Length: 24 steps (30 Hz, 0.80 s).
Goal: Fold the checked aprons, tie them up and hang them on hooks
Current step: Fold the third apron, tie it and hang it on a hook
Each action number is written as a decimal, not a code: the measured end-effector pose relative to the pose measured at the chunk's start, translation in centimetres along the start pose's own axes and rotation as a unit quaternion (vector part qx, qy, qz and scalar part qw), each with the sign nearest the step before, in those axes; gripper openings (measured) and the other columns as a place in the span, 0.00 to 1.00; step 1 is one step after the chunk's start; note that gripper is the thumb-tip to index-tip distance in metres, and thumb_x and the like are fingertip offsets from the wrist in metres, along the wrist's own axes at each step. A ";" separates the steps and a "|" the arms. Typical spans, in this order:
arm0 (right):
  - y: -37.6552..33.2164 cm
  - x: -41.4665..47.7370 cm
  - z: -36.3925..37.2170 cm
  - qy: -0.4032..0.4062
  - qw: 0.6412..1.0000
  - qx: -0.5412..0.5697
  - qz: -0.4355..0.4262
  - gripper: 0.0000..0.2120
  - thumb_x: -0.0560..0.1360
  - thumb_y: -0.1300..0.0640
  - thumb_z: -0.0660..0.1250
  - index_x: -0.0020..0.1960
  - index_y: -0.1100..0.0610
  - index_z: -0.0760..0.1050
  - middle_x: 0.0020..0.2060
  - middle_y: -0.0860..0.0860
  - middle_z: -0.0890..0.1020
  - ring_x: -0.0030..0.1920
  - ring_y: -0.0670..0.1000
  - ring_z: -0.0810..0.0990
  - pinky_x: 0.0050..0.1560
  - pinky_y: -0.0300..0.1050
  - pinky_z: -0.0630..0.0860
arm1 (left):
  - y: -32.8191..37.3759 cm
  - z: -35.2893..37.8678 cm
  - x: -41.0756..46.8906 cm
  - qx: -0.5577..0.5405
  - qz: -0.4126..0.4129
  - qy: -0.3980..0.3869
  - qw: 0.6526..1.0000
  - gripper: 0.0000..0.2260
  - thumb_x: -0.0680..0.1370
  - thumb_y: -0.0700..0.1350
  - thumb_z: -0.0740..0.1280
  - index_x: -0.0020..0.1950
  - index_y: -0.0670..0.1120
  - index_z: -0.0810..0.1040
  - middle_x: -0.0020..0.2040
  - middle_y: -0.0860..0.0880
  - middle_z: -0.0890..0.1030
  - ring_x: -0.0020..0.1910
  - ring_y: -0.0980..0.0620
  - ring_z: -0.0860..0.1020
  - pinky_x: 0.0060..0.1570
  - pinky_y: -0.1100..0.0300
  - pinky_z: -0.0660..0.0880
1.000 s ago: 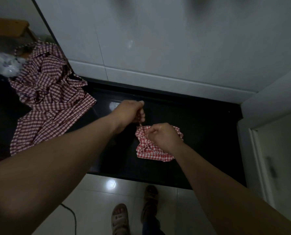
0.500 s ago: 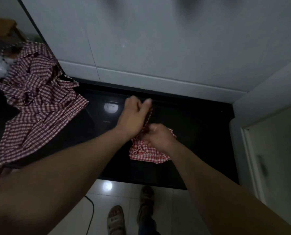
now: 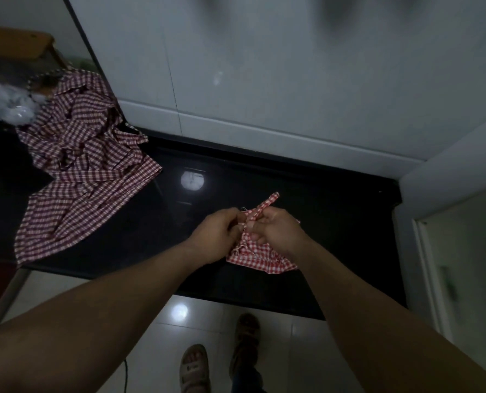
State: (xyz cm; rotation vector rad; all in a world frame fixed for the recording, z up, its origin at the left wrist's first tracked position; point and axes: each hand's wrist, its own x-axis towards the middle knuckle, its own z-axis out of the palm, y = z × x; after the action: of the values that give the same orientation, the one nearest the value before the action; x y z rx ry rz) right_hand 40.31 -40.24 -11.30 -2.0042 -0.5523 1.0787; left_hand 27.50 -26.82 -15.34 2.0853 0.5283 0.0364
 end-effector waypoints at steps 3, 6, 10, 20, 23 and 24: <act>0.2 0.1 0.1 -0.001 1.000 -0.009 -0.009 0.08 0.82 0.61 0.66 0.59 0.61 0.80 0.44 0.54 0.86 0.39 0.44 0.83 0.39 0.34 0.79 | 0.1 -0.1 0.3 -0.017 0.010 -0.009 1.000 0.03 0.81 0.48 0.72 0.54 0.52 0.82 0.49 0.52 0.81 0.47 0.57 0.80 0.50 0.59 0.78; 0.5 0.0 0.1 -0.001 1.000 -0.012 -0.011 0.08 0.83 0.60 0.66 0.59 0.59 0.80 0.46 0.55 0.86 0.42 0.47 0.84 0.41 0.35 0.80 | 0.1 0.1 0.7 -0.031 -0.013 -0.003 0.999 0.02 0.80 0.45 0.73 0.47 0.49 0.83 0.45 0.53 0.84 0.45 0.55 0.82 0.50 0.51 0.82; 0.4 0.0 0.2 0.009 1.000 -0.008 -0.016 0.06 0.81 0.62 0.68 0.58 0.61 0.77 0.44 0.56 0.85 0.40 0.47 0.83 0.38 0.35 0.79 | -0.6 0.9 0.6 -0.053 -0.026 0.020 0.998 0.07 0.79 0.46 0.74 0.42 0.51 0.80 0.42 0.52 0.83 0.43 0.54 0.81 0.48 0.48 0.81; 2.1 -0.6 2.5 0.158 0.908 -0.318 -0.222 0.04 0.79 0.60 0.65 0.50 0.52 0.74 0.40 0.47 0.77 0.38 0.46 0.75 0.37 0.44 0.72 | -0.8 1.1 0.9 -0.079 -0.051 -0.009 0.996 0.11 0.82 0.45 0.70 0.40 0.48 0.77 0.39 0.48 0.81 0.39 0.54 0.78 0.48 0.46 0.79; 2.8 -0.3 2.9 0.157 0.883 -0.366 -0.248 0.15 0.78 0.62 0.63 0.63 0.54 0.79 0.46 0.53 0.79 0.43 0.52 0.78 0.42 0.47 0.75 | -0.7 0.8 1.0 -0.044 -0.033 -0.011 0.998 0.13 0.82 0.44 0.70 0.38 0.52 0.75 0.40 0.53 0.79 0.39 0.55 0.77 0.46 0.51 0.78; 3.0 -0.1 2.8 0.157 0.879 -0.372 -0.254 0.17 0.78 0.62 0.64 0.65 0.55 0.79 0.47 0.54 0.79 0.44 0.53 0.79 0.44 0.48 0.75 | -0.6 0.6 1.0 -0.035 -0.022 -0.011 0.999 0.13 0.82 0.44 0.70 0.38 0.52 0.75 0.40 0.54 0.79 0.39 0.56 0.77 0.45 0.53 0.77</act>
State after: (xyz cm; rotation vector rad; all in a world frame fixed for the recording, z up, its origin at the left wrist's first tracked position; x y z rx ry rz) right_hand 37.91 -40.87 -14.57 -2.3845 -1.3707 0.1937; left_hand 28.32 -26.70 -16.37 2.0029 0.5524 0.0056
